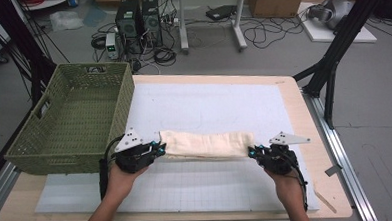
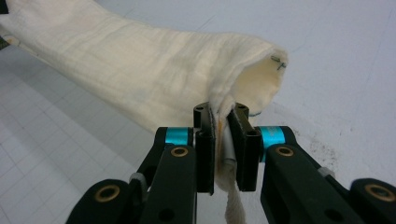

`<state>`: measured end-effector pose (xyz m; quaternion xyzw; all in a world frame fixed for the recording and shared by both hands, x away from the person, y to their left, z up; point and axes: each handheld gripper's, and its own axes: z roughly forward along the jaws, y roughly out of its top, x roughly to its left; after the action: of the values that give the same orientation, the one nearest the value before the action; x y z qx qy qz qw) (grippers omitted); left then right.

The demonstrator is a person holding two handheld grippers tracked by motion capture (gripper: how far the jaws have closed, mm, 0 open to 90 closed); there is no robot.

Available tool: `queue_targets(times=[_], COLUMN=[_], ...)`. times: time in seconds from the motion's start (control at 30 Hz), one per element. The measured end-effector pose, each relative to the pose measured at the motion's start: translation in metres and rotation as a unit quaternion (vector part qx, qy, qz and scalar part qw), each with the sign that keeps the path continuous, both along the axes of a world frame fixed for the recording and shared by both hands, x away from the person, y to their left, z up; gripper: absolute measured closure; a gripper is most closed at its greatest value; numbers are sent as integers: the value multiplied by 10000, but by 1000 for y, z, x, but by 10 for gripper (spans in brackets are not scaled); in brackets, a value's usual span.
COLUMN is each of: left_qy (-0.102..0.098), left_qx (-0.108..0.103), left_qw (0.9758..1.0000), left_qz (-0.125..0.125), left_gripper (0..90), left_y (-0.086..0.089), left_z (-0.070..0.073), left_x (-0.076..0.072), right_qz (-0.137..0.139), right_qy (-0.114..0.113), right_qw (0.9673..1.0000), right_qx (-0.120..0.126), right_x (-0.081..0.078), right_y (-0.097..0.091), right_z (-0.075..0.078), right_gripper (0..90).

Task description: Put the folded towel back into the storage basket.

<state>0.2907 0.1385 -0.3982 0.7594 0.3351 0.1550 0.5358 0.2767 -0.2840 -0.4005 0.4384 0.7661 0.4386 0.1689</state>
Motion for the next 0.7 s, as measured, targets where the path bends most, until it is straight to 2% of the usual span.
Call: queue_targets(times=[0.3, 0.7], left_qy=[-298, -590], left_qx=[-61, -214], left_qw=[9995, 9977], left_qz=[68, 265], left_gripper=[830, 832], left_y=[11, 38], left_z=[23, 49], left_x=[-2, -9], right_qz=[148, 419], right_qy=[-195, -551], right_qw=[9996, 9970], right_qx=[-149, -343], right_x=[12, 39], right_y=[10, 39], right_z=[19, 54], right_gripper=[817, 817])
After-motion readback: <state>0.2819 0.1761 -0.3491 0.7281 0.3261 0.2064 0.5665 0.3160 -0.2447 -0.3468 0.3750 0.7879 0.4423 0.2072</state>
